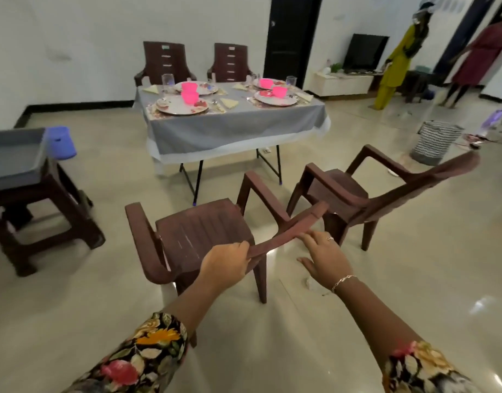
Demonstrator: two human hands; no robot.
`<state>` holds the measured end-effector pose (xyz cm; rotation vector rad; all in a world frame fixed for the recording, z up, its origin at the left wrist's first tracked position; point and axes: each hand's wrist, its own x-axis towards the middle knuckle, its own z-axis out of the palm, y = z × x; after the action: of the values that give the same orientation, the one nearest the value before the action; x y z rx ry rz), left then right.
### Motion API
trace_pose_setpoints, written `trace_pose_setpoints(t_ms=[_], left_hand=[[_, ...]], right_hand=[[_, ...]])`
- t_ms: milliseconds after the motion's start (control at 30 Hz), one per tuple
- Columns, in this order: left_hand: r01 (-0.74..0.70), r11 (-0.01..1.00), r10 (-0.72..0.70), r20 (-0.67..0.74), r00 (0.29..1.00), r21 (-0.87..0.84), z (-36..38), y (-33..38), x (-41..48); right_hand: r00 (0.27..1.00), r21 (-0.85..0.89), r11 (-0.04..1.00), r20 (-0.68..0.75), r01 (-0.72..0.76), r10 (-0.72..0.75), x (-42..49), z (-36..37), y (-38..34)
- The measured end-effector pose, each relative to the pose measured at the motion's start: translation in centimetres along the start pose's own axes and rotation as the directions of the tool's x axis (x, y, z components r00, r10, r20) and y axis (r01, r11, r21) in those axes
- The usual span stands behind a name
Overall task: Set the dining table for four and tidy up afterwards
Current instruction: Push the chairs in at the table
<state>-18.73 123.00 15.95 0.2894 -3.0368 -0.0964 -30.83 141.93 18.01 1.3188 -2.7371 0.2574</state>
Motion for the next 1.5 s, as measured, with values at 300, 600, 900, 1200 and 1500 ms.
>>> trace_pose_setpoints(t_ms=[300, 600, 900, 1200, 1500], left_hand=[[0.196, 0.972, -0.204, 0.047, 0.978, 0.129, 0.0, 0.6, 0.7], [0.285, 0.933, -0.324, 0.162, 0.932, 0.221, -0.3, 1.2, 1.8], [0.308, 0.925, -0.346, 0.158, 0.925, 0.224, 0.8, -0.5, 2.2], [0.396, 0.892, -0.422, 0.087, 0.902, 0.22, 1.1, -0.8, 6.6], [0.408, 0.886, -0.433, 0.078, 0.898, 0.219, 1.4, -3.9, 12.9]], right_hand=[[0.937, -0.162, 0.932, 0.191, 0.324, -0.292, 8.6, 0.6, 4.7], [0.892, -0.095, 0.894, 0.169, 0.438, -0.419, 10.5, 3.7, 7.4], [0.818, -0.198, 0.818, -0.107, 0.539, -0.565, 9.8, 4.7, 7.7], [0.809, -0.144, 0.822, -0.152, 0.55, -0.568, 14.9, 4.7, 10.2], [0.846, -0.137, 0.842, -0.048, 0.521, -0.531, 22.4, 5.9, 11.9]])
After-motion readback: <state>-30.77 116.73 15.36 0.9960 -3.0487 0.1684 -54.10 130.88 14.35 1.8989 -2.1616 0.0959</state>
